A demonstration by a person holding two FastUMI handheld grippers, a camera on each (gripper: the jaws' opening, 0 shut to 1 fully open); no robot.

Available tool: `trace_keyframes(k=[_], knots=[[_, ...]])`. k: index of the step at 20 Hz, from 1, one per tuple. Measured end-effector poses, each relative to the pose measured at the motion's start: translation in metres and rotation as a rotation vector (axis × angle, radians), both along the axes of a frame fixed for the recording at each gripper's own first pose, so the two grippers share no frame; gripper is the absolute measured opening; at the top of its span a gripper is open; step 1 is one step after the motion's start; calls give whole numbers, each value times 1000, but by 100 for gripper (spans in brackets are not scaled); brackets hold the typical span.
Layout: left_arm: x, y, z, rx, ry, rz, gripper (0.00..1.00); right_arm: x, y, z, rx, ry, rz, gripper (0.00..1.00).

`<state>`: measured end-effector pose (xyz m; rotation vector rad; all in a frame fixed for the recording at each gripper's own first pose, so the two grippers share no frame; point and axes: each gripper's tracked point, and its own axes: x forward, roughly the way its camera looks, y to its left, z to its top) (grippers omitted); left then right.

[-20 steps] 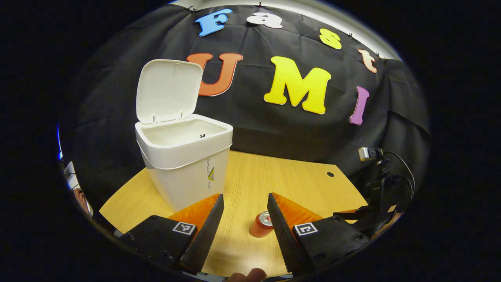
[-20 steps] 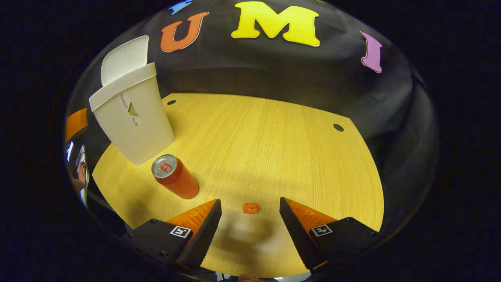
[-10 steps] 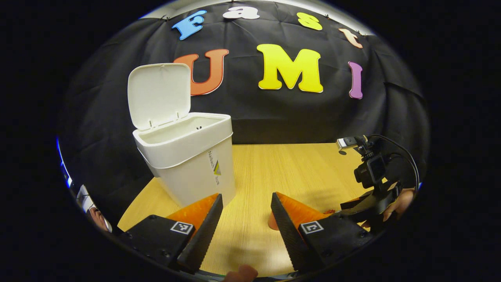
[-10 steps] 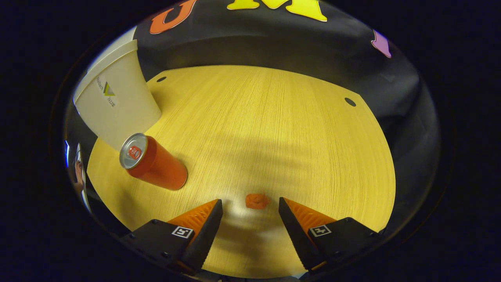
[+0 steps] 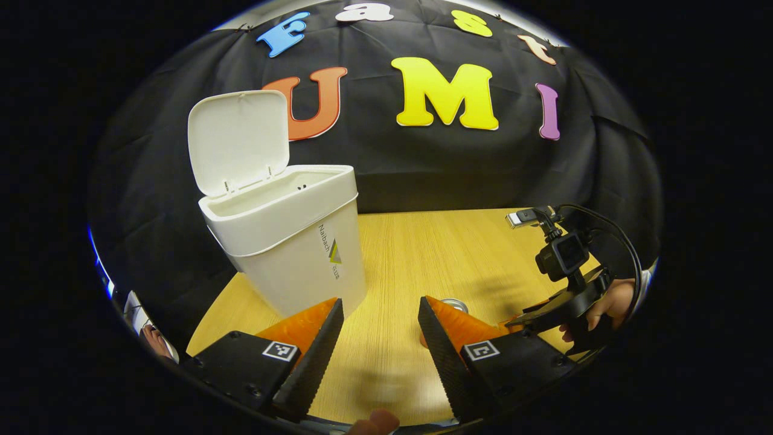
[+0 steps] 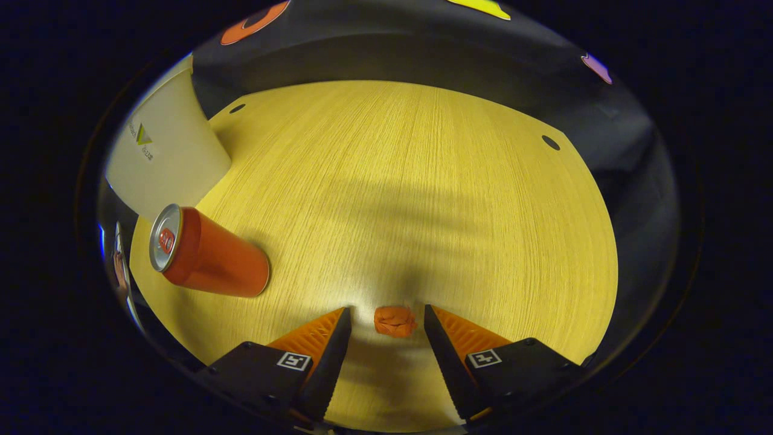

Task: Press the lid of the desktop garbage bin to open it, pick up the crumpled paper on the desktop and throw it into the bin, then pick up the pop can on the desktop and drop it into the bin, and finally close the garbage bin lid.

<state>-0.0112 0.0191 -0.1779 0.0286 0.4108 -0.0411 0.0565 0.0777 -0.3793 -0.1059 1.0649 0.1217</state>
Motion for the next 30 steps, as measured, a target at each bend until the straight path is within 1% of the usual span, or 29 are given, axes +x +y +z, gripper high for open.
trace_keyframes(k=[1, 2, 3, 4, 6, 7, 8, 10, 11, 13, 16, 17, 18, 19, 20, 21, 24, 28, 30], knots=[[0, 1, -1, -1, 4, 4, 84, 0, 1, -2, 8, 8, -5, 66], [-2, 4, -1, -3, 4, 7, 84, 0, 1, -2, 14, 18, -10, 65], [-2, 4, -1, -4, 8, 7, 84, -2, 0, -3, 11, 27, -12, 60], [-3, 6, -1, 0, 10, 11, 84, -2, 2, -5, 16, 31, -10, 58], [-5, 8, -2, 4, 13, 16, 84, -3, 0, -6, 16, 40, -3, 59], [-5, 8, -3, 6, 16, 17, 84, -5, -3, -6, 16, 42, -11, 48], [-6, 7, -4, 5, 18, 17, 84, -3, -3, -8, 25, 42, -15, 34], [-9, 7, -5, 5, 23, 13, 84, -2, -3, -8, 28, 36, 5, 34], [-10, 6, -6, 6, 24, 10, 84, -3, -2, -7, 25, 30, 14, 36], [-14, 4, -10, 2, 24, -3, 84, -7, 2, -4, 59, 31, 25, 34], [-17, -1, -23, -4, 53, -22, 84, -12, -8, -3, 40, 32, 6, 34], [-17, -2, -27, 0, 59, -25, 84, -12, -10, 2, 40, 26, 6, 19], [-17, -4, -29, 0, 65, -30, 84, -15, -9, 7, 51, 21, 11, 20], [-18, -8, -30, -3, 68, -38, 84, -16, -11, 13, 57, 4, 12, 18], [-20, -10, -31, -4, 66, -44, 84, -18, -17, 22, 51, -17, 13, 20], [-21, -13, -32, -4, 66, -52, 84, -19, -24, 33, 43, -39, 10, 20], [-24, -18, -40, 13, 76, -79, 84, -19, -32, 78, 92, -109, -16, 20], [-28, -29, -49, 11, 91, -122, 84, -8, -43, 162, 164, -246, -55, 18], [-27, -34, -50, 14, 91, -139, 84, -1, -45, 206, 191, -320, -57, 19]])
